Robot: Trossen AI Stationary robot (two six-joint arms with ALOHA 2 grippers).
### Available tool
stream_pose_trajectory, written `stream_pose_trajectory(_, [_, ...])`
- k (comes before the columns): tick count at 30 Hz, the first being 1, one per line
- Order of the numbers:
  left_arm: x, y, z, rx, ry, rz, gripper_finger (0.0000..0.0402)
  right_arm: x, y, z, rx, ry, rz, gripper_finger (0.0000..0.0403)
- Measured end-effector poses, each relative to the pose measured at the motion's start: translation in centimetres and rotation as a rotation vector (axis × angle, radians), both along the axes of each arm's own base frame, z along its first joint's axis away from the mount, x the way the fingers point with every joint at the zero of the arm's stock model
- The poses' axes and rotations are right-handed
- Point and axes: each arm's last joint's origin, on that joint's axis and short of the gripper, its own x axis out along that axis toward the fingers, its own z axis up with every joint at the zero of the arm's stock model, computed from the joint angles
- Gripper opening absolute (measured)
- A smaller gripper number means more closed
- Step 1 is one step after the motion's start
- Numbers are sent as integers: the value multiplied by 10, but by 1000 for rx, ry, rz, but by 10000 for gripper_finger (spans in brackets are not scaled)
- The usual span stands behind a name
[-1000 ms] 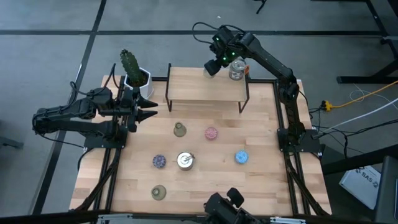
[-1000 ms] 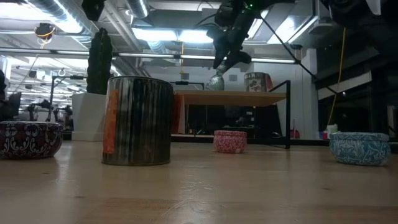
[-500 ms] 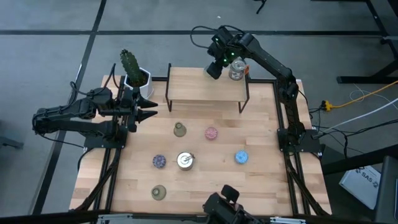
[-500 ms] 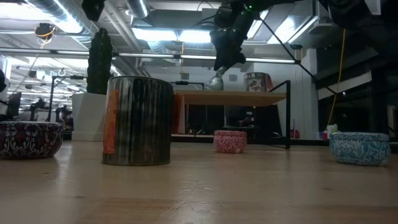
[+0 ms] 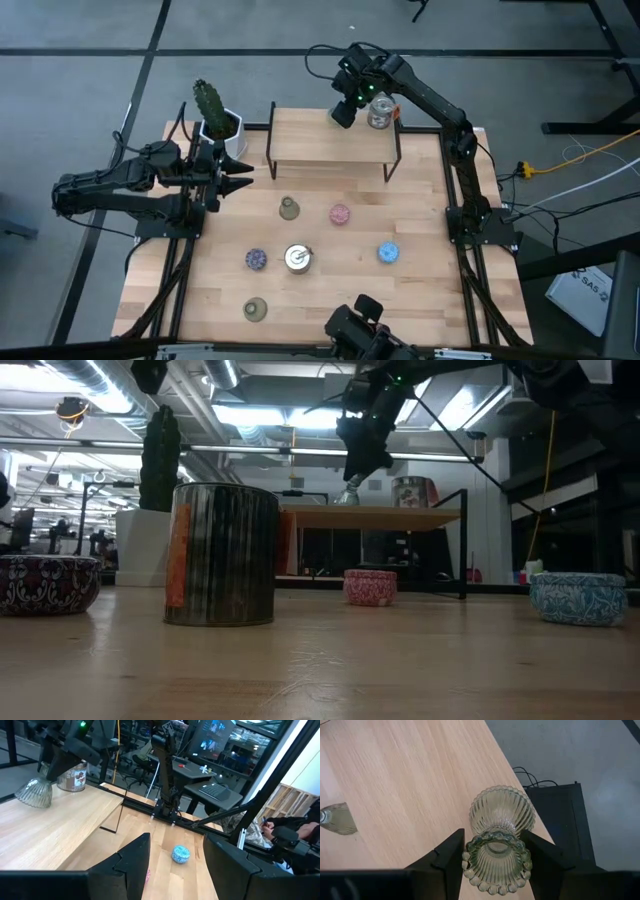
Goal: Pick & Place candle stick holders
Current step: Put the right green glass candle holder on the shelf
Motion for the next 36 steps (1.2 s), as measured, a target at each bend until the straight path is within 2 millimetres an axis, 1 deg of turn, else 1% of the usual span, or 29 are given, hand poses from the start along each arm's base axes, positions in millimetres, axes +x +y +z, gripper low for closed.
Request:
stream_pose_trajectory(9, [0, 0, 0, 2, 0, 0, 180, -1, -2, 0, -3, 2, 4, 174])
stream_pose_trajectory(17, [0, 0, 0, 2, 0, 0, 180, -1, -2, -3, 6, 18, 2, 193])
stream_pose_trajectory(36, [0, 0, 0, 2, 0, 0, 180, 1, -4, -3, -11, -6, -1, 189])
